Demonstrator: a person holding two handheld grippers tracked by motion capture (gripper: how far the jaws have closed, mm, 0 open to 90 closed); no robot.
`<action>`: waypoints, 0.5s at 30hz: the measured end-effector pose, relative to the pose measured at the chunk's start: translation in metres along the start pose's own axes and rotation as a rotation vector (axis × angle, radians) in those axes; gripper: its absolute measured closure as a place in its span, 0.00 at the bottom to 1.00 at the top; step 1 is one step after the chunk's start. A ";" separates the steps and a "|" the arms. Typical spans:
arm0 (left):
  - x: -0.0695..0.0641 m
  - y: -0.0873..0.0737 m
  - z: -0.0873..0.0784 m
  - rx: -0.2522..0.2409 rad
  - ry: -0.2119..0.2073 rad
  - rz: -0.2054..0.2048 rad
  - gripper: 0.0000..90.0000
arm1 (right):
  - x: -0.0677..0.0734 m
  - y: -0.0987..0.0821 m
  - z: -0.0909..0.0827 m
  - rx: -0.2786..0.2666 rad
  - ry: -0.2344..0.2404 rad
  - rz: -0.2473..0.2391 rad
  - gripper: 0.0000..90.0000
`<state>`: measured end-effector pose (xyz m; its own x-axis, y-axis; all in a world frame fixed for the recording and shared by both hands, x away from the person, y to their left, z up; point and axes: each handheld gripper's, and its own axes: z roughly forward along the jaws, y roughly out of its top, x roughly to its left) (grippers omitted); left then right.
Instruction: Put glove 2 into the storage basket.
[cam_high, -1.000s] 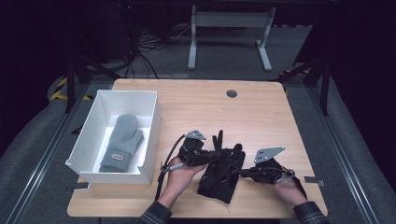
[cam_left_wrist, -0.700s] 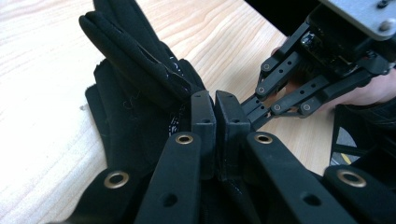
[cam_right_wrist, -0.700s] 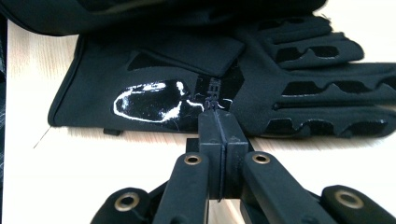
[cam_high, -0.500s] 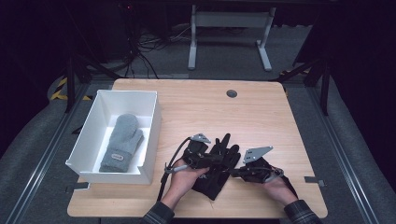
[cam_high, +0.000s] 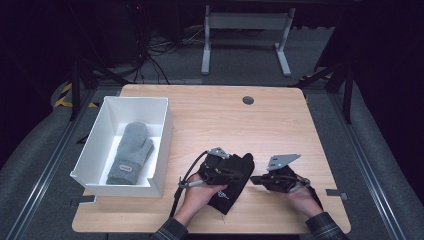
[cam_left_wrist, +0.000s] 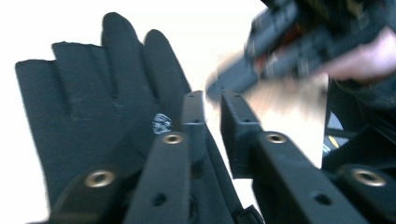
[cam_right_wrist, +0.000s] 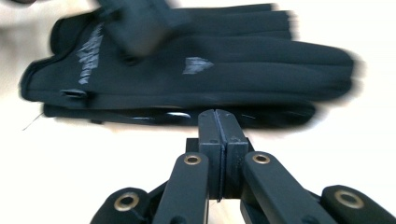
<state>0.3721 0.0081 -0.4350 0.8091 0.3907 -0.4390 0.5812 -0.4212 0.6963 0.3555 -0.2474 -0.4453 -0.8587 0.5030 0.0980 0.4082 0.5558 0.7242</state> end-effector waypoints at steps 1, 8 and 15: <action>-0.001 0.000 0.000 0.010 -0.001 0.002 0.95 | 0.000 0.000 0.000 0.000 0.000 0.000 1.00; -0.013 -0.007 0.024 0.128 0.002 0.050 1.00 | -0.026 -0.016 -0.027 -0.055 -0.132 0.073 0.77; -0.018 -0.012 0.031 0.216 0.059 0.094 1.00 | -0.035 -0.023 -0.023 -0.041 -0.211 0.089 0.52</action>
<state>0.3529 -0.0194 -0.4528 0.8576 0.3863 -0.3395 0.5140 -0.6207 0.5921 0.3686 -0.2932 -0.4494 -0.7341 0.6787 0.0212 0.4629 0.4774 0.7469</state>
